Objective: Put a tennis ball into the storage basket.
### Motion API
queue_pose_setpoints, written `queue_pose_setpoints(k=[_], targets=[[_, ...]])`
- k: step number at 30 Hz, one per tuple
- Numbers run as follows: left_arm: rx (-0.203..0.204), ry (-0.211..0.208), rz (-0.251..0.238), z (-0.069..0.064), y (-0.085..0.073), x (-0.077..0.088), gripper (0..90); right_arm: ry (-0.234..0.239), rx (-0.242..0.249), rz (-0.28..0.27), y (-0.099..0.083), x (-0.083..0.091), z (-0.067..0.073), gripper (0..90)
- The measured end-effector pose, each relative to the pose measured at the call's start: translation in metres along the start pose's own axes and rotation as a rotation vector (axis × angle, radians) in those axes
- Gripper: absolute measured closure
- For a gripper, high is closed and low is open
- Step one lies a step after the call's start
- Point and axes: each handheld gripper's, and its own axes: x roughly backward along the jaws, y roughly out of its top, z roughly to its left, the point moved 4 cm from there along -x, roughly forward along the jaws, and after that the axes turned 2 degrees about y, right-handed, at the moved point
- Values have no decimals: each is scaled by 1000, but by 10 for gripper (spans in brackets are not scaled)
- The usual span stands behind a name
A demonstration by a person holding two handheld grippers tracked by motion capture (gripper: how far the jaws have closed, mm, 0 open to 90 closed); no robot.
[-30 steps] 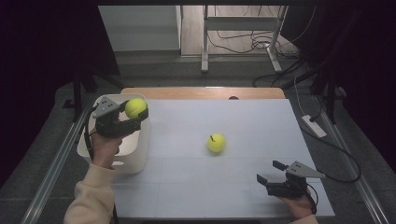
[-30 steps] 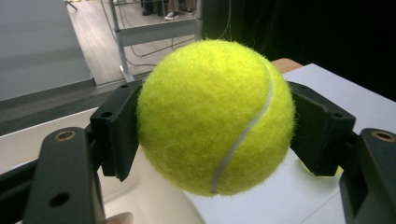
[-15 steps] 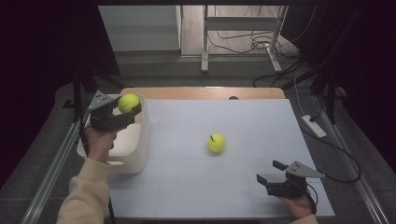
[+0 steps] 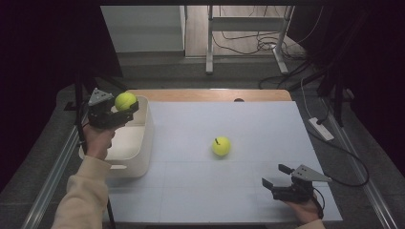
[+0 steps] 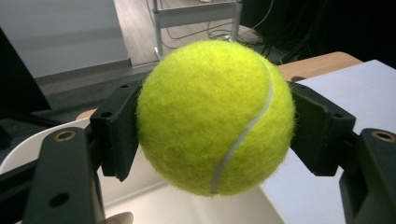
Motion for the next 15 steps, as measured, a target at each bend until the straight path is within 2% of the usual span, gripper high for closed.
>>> queue_pose_setpoints(k=[8, 15], targets=[[9, 49, 43, 15, 0, -11, 266, -3, 0, 0, 0, 0, -1, 100], [31, 75, 76, 26, -2, -19, 266, -3, 0, 1, 0, 0, -1, 100]])
